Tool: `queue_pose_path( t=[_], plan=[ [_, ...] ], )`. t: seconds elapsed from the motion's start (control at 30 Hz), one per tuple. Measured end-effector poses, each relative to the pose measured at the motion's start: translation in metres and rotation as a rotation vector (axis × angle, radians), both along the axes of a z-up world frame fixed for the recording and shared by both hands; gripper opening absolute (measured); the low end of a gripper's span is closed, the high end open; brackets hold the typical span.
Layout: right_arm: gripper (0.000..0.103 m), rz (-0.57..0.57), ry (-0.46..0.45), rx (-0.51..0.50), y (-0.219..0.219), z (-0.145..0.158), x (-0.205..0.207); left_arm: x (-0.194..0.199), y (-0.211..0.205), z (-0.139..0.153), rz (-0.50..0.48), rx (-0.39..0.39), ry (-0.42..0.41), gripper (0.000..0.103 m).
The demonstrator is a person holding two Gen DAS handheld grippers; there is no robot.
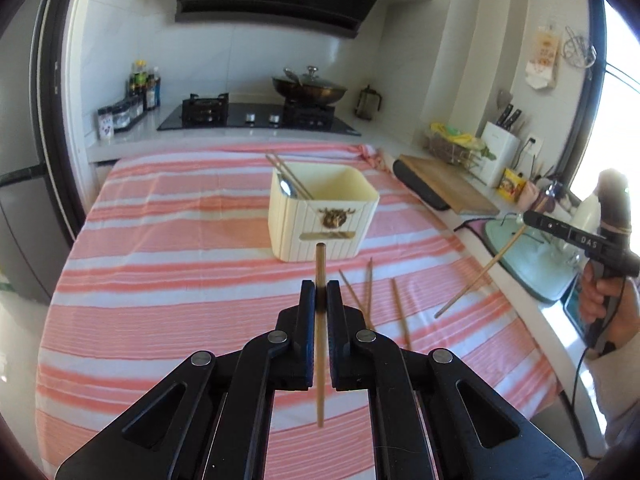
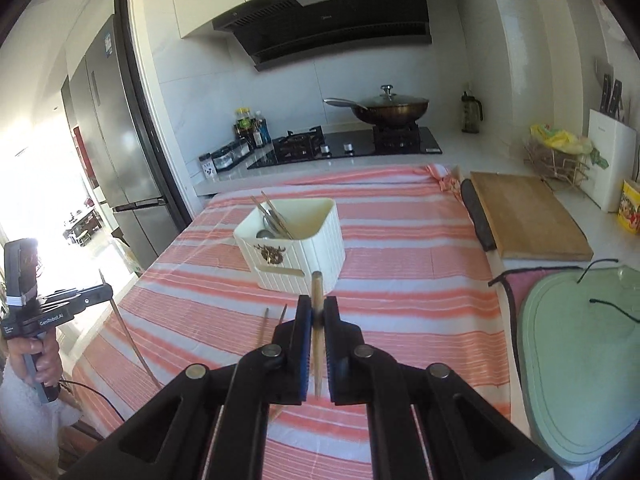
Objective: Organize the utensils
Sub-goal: 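Drop the chopstick into the caddy with the right tool while the left drops its chopstick, then move both open tools back over the remaining chopsticks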
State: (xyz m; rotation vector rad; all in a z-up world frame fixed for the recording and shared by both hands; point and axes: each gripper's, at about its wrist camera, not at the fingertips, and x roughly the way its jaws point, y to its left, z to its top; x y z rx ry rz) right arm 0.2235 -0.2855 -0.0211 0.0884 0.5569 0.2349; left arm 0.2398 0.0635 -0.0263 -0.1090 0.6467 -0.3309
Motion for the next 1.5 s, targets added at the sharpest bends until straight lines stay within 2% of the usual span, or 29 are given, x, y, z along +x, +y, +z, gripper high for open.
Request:
queue_pose_path(
  t=[0.13, 0.37, 0.5, 0.6, 0.77, 0.8, 0.9, 0.97, 1.0, 1.03, 1.07, 1.1, 1.13, 1.17, 1.2, 1.33, 1.43, 1.5],
  plan=[
    [0.006, -0.009, -0.049, -0.021, 0.009, 0.024, 0.024, 0.021, 0.006, 0.034, 0.024, -0.027, -0.060, 0.003],
    [0.006, -0.019, -0.136, -0.070, 0.026, 0.085, 0.090, 0.086, 0.002, 0.106, 0.102, -0.058, -0.203, 0.003],
    [0.006, -0.014, -0.221, -0.052, 0.036, 0.113, 0.116, 0.125, -0.007, 0.124, 0.145, -0.069, -0.268, 0.003],
    [0.006, 0.002, -0.249, -0.043, 0.047, 0.116, 0.137, 0.157, -0.017, 0.115, 0.164, -0.065, -0.247, 0.003],
    [0.006, 0.043, -0.205, -0.110, 0.073, 0.085, 0.182, 0.208, -0.033, 0.071, 0.183, -0.049, -0.137, 0.003],
    [0.006, 0.053, -0.175, -0.137, 0.078, 0.075, 0.194, 0.218, -0.035, 0.062, 0.183, -0.038, -0.105, 0.003],
    [0.006, 0.085, -0.005, -0.192, 0.093, 0.043, 0.235, 0.247, -0.040, 0.031, 0.165, -0.020, 0.014, 0.003],
    [0.006, 0.105, 0.112, -0.192, 0.100, 0.021, 0.260, 0.263, -0.041, 0.010, 0.156, -0.014, 0.096, 0.004],
    [0.006, 0.096, 0.138, -0.183, 0.101, 0.013, 0.269, 0.268, -0.043, 0.000, 0.158, -0.008, 0.131, 0.004],
    [0.007, 0.091, 0.154, -0.180, 0.104, 0.005, 0.276, 0.271, -0.041, -0.008, 0.168, -0.008, 0.157, 0.010],
    [0.007, 0.087, 0.166, -0.180, 0.106, -0.002, 0.282, 0.270, -0.040, -0.014, 0.167, -0.024, 0.174, 0.027],
    [0.014, 0.076, 0.164, -0.173, 0.107, -0.007, 0.284, 0.268, -0.039, -0.019, 0.162, -0.047, 0.179, 0.039],
    [0.023, 0.064, 0.157, -0.162, 0.106, -0.010, 0.284, 0.263, -0.036, -0.021, 0.164, -0.065, 0.174, 0.062],
    [0.045, 0.057, 0.142, -0.143, 0.105, -0.012, 0.282, 0.257, -0.033, -0.022, 0.168, -0.073, 0.162, 0.069],
    [0.056, 0.051, 0.116, -0.118, 0.103, -0.012, 0.278, 0.251, -0.031, -0.022, 0.167, -0.068, 0.158, 0.069],
    [0.056, 0.033, 0.042, -0.093, 0.096, -0.007, 0.248, 0.220, -0.020, -0.019, 0.126, -0.047, 0.155, 0.072],
    [0.057, 0.033, -0.007, -0.111, 0.088, -0.007, 0.208, 0.184, -0.013, -0.016, 0.075, 0.005, 0.159, 0.080],
    [0.058, 0.044, -0.006, -0.136, 0.082, -0.015, 0.176, 0.154, -0.009, -0.019, 0.033, 0.058, 0.176, 0.081]
  ],
)
